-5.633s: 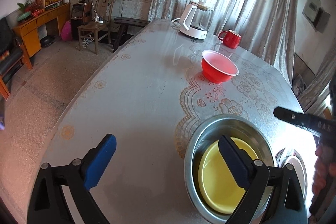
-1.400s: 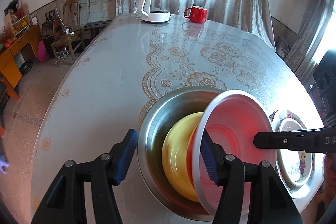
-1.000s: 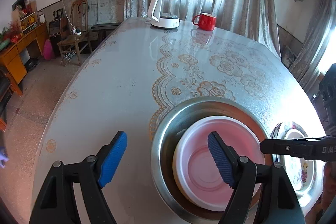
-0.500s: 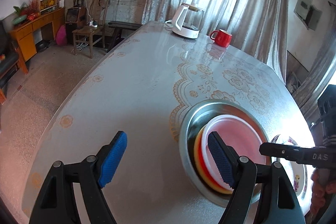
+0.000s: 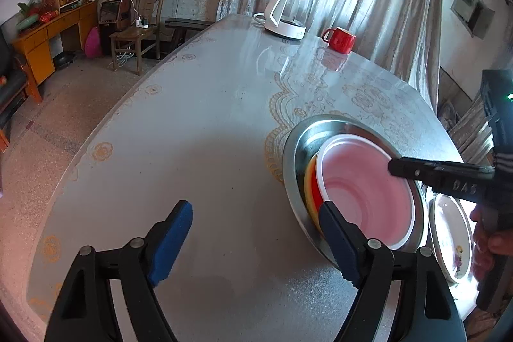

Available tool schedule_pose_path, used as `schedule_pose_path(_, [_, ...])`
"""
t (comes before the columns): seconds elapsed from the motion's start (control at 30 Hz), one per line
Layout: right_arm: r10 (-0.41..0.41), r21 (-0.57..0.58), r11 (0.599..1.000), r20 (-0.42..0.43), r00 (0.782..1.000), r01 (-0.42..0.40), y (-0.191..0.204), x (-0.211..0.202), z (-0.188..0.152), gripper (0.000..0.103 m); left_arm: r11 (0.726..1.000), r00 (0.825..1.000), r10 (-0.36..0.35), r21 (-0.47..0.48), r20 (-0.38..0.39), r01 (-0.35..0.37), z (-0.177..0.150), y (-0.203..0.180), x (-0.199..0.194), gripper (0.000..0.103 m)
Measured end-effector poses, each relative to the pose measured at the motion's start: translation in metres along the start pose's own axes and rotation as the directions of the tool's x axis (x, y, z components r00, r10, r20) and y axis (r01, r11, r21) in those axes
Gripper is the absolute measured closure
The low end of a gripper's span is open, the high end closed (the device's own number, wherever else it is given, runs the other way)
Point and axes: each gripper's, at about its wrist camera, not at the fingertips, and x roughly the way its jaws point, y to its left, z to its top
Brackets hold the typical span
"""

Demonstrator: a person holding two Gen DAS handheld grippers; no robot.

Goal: Organize plates and bowls
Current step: 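Grasp the steel basin rim with the right gripper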

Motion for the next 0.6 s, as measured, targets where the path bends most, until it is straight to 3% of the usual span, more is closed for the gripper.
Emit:
schedule_pose_path(0.13, [0.094, 0.097, 0.990, 0.053, 0.994, -0.099, -0.021, -0.013, -0.002, 0.080, 0.999, 1.000, -0.025, -0.021, -0.012, 0.025, -0.003, 0.002, 0.004, 0.020])
schedule_pose_path(0.27, [0.100, 0.164, 0.979, 0.113, 0.989, -0.118, -0.043, -0.026, -0.005, 0.076, 1.000, 1.000, -0.025, -0.014, -0.018, 0.024, -0.003, -0.001, 0.007, 0.020])
schedule_pose_path(0.6, [0.138, 0.215, 0.965, 0.060, 0.989, -0.148, -0.062, -0.008, -0.001, 0.076, 0.996, 0.998, -0.066, -0.066, -0.023, 0.064, -0.005, 0.006, 0.008, 0.020])
